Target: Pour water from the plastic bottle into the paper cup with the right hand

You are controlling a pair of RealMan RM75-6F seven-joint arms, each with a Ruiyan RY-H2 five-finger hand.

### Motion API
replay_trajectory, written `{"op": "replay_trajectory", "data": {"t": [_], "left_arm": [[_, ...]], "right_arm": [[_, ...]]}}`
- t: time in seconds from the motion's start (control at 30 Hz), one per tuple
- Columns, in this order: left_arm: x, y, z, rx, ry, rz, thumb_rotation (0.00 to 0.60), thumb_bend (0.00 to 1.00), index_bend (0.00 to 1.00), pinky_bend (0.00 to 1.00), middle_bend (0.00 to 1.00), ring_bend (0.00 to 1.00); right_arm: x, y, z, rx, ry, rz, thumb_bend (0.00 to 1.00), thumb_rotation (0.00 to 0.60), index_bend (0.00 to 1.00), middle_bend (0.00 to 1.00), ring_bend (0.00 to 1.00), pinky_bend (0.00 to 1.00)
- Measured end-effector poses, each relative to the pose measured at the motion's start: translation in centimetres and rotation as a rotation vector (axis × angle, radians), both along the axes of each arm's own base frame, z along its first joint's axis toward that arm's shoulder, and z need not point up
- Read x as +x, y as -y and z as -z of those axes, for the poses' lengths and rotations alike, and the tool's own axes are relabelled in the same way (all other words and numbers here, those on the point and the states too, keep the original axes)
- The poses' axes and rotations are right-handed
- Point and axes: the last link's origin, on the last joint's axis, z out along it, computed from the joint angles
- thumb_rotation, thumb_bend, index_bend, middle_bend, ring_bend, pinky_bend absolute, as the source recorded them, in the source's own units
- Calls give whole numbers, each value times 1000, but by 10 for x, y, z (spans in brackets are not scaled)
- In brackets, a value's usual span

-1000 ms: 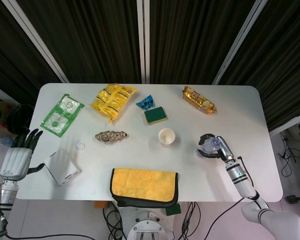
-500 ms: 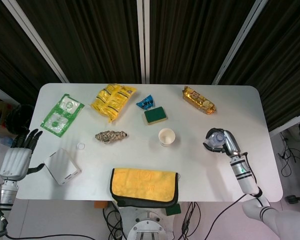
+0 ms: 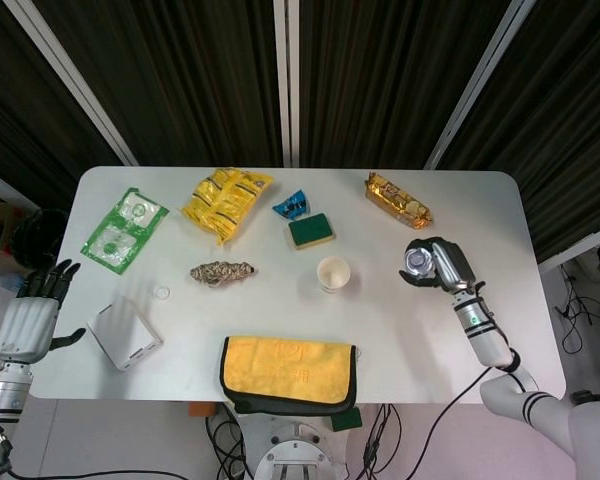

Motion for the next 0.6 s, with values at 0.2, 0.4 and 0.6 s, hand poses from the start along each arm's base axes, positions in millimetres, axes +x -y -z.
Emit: {"op": "replay_trajectory", "data": {"t": [0.2, 0.4, 0.6], "left_arm": [[-2, -1, -1, 1, 3, -2, 600, 87, 72, 130, 69, 22], [-3, -2, -2, -2, 1, -10, 600, 87, 72, 130, 69, 22], [-4, -1, -3, 0, 0, -22, 600, 87, 72, 130, 69, 22]], "right_arm": [[12, 14, 3, -9, -116, -22, 362, 600, 838, 622, 473, 349], [24, 24, 13, -7, -204, -27, 379, 600, 838, 622, 473, 349], [38, 32, 23, -8, -277, -59, 379, 600, 838, 621, 473, 350]]}}
